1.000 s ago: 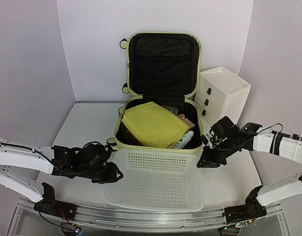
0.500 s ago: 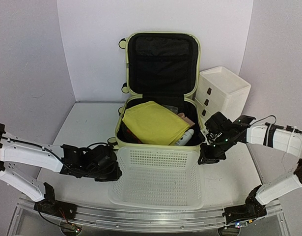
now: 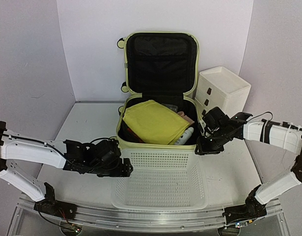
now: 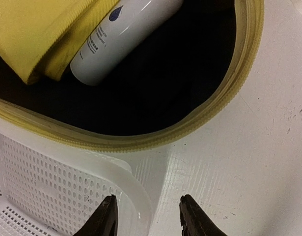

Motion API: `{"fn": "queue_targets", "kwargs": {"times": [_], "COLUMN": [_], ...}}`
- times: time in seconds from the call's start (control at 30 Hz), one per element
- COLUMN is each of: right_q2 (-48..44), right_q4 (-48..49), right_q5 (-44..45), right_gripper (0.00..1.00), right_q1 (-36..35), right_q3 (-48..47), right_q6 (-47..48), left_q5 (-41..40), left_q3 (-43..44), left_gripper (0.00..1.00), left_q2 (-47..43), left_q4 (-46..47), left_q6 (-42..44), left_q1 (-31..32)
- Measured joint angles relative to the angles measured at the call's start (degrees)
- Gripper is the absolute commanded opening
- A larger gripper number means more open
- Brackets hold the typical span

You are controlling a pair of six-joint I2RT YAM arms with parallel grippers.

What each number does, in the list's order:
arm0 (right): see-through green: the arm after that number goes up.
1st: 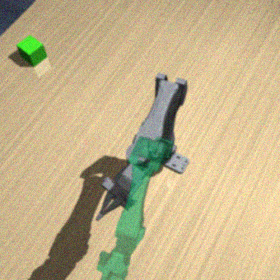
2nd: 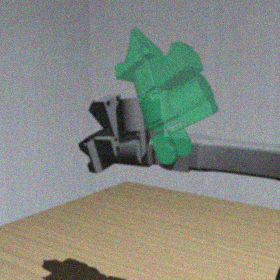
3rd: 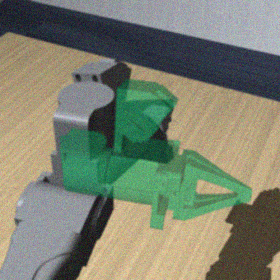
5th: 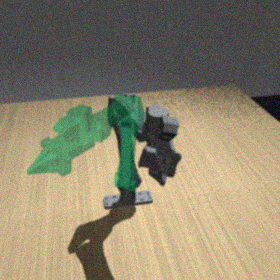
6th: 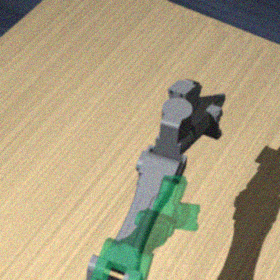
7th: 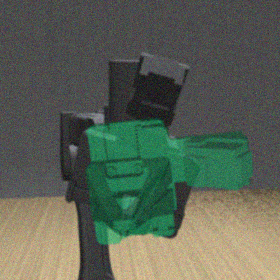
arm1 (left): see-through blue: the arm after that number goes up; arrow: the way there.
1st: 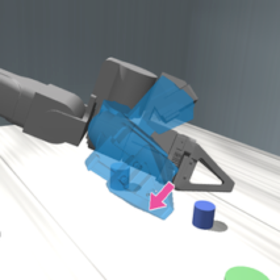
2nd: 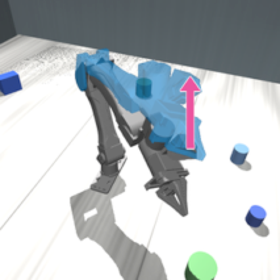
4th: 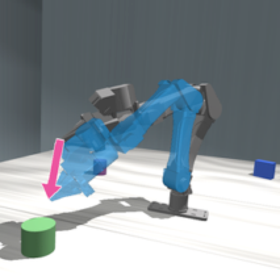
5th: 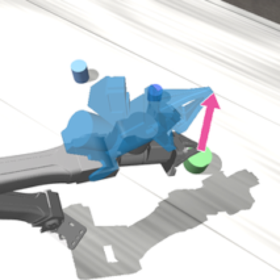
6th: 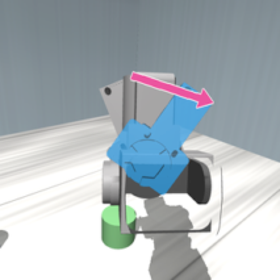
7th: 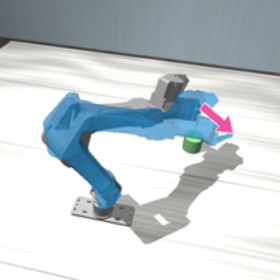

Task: Open, take out, and arrange the luggage

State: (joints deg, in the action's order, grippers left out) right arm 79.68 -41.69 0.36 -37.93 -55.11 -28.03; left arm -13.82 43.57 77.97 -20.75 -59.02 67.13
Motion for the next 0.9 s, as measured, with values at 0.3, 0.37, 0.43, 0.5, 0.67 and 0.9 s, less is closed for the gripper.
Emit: {"fn": "queue_targets", "kwargs": {"times": [0.3, 0.37, 0.43, 0.5, 0.67, 0.9], "right_q2": [-2.7, -2.6, -1.6, 0.9, 10.1, 25.6], "right_q4": [-1.8, -2.0, -2.1, -1.7, 0.4, 2.1], "right_q5": [2.9, 3.2, 3.3, 3.1, 0.7, -6.8], "right_gripper": [0.49, 0.48, 0.47, 0.47, 0.51, 0.55], "right_q1": [0.0, 0.2, 0.7, 1.5, 5.9, 12.8], "right_q3": [-3.3, -6.2, -9.9, -14.3, -22.4, -34.6], "right_q6": [2.0, 2.7, 3.3, 4.1, 5.2, 7.7], "left_q5": [-0.9, 0.8, 2.3, 3.5, 9.7, 16.9], "left_q3": [5.7, 7.1, 8.9, 11.2, 21.0, 29.2], "left_gripper": [0.85, 0.79, 0.74, 0.70, 0.67, 0.61], "left_q2": [-8.8, -10.4, -11.3, -10.9, -2.7, 12.0], "left_q4": [-10.9, -11.4, -12.0, -12.5, -12.0, -7.6], "left_q6": [8.1, 10.0, 12.6, 15.0, 17.7, 16.5], "left_q1": [-3.3, -7.7, -12.2, -15.3, -20.8, -24.0]}}
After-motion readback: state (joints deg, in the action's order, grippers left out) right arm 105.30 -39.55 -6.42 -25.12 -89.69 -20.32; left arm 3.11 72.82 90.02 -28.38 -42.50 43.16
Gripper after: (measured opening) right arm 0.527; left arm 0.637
